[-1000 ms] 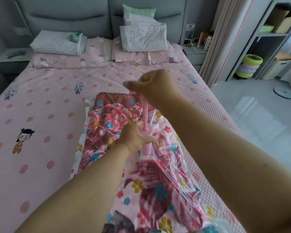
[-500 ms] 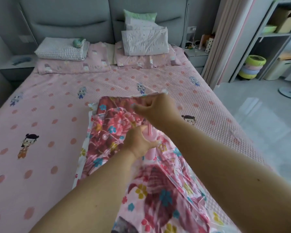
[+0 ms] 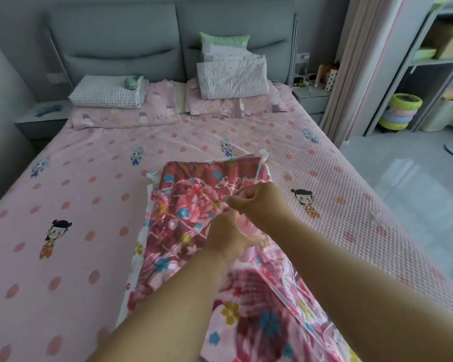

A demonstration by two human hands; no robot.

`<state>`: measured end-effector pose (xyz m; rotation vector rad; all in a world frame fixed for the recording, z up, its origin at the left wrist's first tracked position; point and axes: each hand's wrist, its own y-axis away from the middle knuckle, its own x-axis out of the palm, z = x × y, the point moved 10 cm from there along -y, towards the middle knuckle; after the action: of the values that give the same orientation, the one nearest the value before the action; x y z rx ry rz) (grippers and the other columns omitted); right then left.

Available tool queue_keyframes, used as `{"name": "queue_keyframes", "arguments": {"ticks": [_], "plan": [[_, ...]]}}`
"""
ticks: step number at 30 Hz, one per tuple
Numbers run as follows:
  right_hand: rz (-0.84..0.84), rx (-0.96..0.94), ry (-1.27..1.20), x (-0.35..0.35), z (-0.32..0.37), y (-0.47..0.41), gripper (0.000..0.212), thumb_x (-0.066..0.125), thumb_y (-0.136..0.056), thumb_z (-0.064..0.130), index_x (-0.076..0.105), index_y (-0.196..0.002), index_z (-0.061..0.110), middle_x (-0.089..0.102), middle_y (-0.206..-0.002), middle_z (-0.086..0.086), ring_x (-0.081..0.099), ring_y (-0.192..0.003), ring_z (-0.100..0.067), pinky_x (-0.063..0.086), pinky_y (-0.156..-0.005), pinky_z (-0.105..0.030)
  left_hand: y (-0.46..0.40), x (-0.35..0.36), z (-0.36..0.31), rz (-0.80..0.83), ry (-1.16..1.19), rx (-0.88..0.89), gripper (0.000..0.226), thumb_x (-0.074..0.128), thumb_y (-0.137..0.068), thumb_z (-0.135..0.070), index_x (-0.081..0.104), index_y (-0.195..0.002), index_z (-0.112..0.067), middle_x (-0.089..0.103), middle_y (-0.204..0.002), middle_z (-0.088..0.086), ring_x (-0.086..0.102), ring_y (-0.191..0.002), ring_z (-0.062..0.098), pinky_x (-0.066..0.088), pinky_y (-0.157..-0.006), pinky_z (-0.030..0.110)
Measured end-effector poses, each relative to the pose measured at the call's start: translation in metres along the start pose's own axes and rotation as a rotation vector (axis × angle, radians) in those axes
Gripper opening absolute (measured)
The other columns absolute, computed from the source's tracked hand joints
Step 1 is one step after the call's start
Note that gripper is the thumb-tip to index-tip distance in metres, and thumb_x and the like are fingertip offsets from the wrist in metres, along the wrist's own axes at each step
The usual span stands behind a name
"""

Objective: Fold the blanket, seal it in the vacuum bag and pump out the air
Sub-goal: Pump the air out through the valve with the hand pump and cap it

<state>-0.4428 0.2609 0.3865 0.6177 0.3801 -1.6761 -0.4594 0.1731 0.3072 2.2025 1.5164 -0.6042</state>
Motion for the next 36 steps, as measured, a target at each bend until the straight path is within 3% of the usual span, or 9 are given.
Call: {"name": "queue_keyframes", "arguments": {"ticks": [5,10,15,21,24,26,28,32,36], "plan": [[-0.163,-0.334,-0.251,-0.049,0.073,-0.005,0.042,0.075,-0.071,0.043,0.056,-0.048,0.014,0.043,-0.036,0.007,0.03,-0.03,-0.004,0.025,-0.034,-0.014,-0.004,-0.006,0.001,-0.022,0.022,-0.031,0.039,0.088,-0.064,-0.026,0.062,-0.093,-0.021,0.068,-0.094,-0.004,0.065,-0.087,0.016,0.055,-0.081,0.035],[0.052,0.041,0.074,0.008,-0.01,0.005,0.045,0.071,-0.08,0.037,0.045,-0.053,0.013,0.041,-0.052,-0.003,0.032,-0.047,-0.014,0.029,-0.049,-0.025,0.002,0.0,0.001,-0.007,-0.045,-0.001,0.042,0.086,-0.064,-0.02,0.068,-0.1,-0.009,0.07,-0.093,0.002,0.066,-0.089,0.02,0.055,-0.081,0.036],[-0.182,-0.331,-0.173,-0.051,0.078,-0.008,0.041,0.072,-0.07,0.048,0.062,-0.053,0.013,0.048,-0.037,0.006,0.031,-0.028,-0.004,0.025,-0.032,-0.013,0.001,-0.007,0.003,-0.037,0.022,-0.035,0.039,0.088,-0.064,-0.027,0.061,-0.091,-0.025,0.064,-0.087,-0.014,0.059,-0.075,-0.001,0.045,-0.059,0.007],[0.07,-0.001,0.146,0.009,0.0,0.007,0.052,0.068,-0.083,0.04,0.035,-0.049,0.017,0.034,-0.047,0.003,0.026,-0.039,-0.009,0.025,-0.041,-0.02,0.002,-0.001,0.002,-0.021,-0.051,0.005,0.038,0.087,-0.063,-0.023,0.066,-0.094,-0.012,0.07,-0.09,0.001,0.066,-0.085,0.017,0.055,-0.077,0.034],[-0.061,-0.199,-0.006,-0.029,0.058,-0.006,0.051,0.07,-0.077,0.047,0.049,-0.046,0.012,0.044,-0.038,0.004,0.034,-0.03,-0.002,0.031,-0.034,-0.014,0.0,-0.008,0.006,-0.067,0.0,-0.017,0.041,0.089,-0.062,-0.027,0.064,-0.094,-0.019,0.066,-0.092,-0.005,0.063,-0.084,0.014,0.051,-0.072,0.023],[-0.169,-0.335,-0.175,-0.058,0.092,-0.008,0.046,0.07,-0.069,0.055,0.061,-0.052,0.013,0.05,-0.036,0.004,0.035,-0.027,-0.002,0.032,-0.032,-0.015,-0.002,-0.008,0.006,-0.056,0.015,-0.029,0.05,0.088,-0.064,-0.028,0.064,-0.106,-0.015,0.066,-0.1,-0.003,0.063,-0.089,0.017,0.054,-0.078,0.027],[-0.162,-0.306,-0.128,-0.05,0.079,-0.005,0.044,0.071,-0.072,0.051,0.06,-0.05,0.014,0.047,-0.037,0.004,0.033,-0.029,-0.004,0.03,-0.034,-0.017,-0.002,-0.008,0.006,-0.064,0.0,-0.023,0.048,0.088,-0.063,-0.027,0.065,-0.103,-0.015,0.067,-0.097,-0.003,0.064,-0.088,0.017,0.055,-0.079,0.03],[0.115,-0.008,0.14,0.008,0.011,0.011,0.043,0.066,-0.085,0.039,0.048,-0.057,0.011,0.044,-0.057,-0.006,0.036,-0.049,-0.015,0.033,-0.051,-0.024,0.001,-0.003,0.004,-0.043,-0.069,0.011,0.042,0.088,-0.062,-0.028,0.065,-0.095,-0.015,0.068,-0.089,-0.005,0.065,-0.084,0.014,0.054,-0.076,0.029],[-0.114,-0.313,-0.032,-0.049,0.089,-0.003,0.048,0.07,-0.077,0.049,0.058,-0.051,0.01,0.048,-0.039,0.007,0.036,-0.032,-0.005,0.031,-0.038,-0.017,-0.002,-0.007,0.007,-0.06,0.011,-0.024,0.044,0.089,-0.062,-0.029,0.061,-0.096,-0.022,0.065,-0.094,-0.007,0.063,-0.085,0.014,0.05,-0.07,0.022]]}}
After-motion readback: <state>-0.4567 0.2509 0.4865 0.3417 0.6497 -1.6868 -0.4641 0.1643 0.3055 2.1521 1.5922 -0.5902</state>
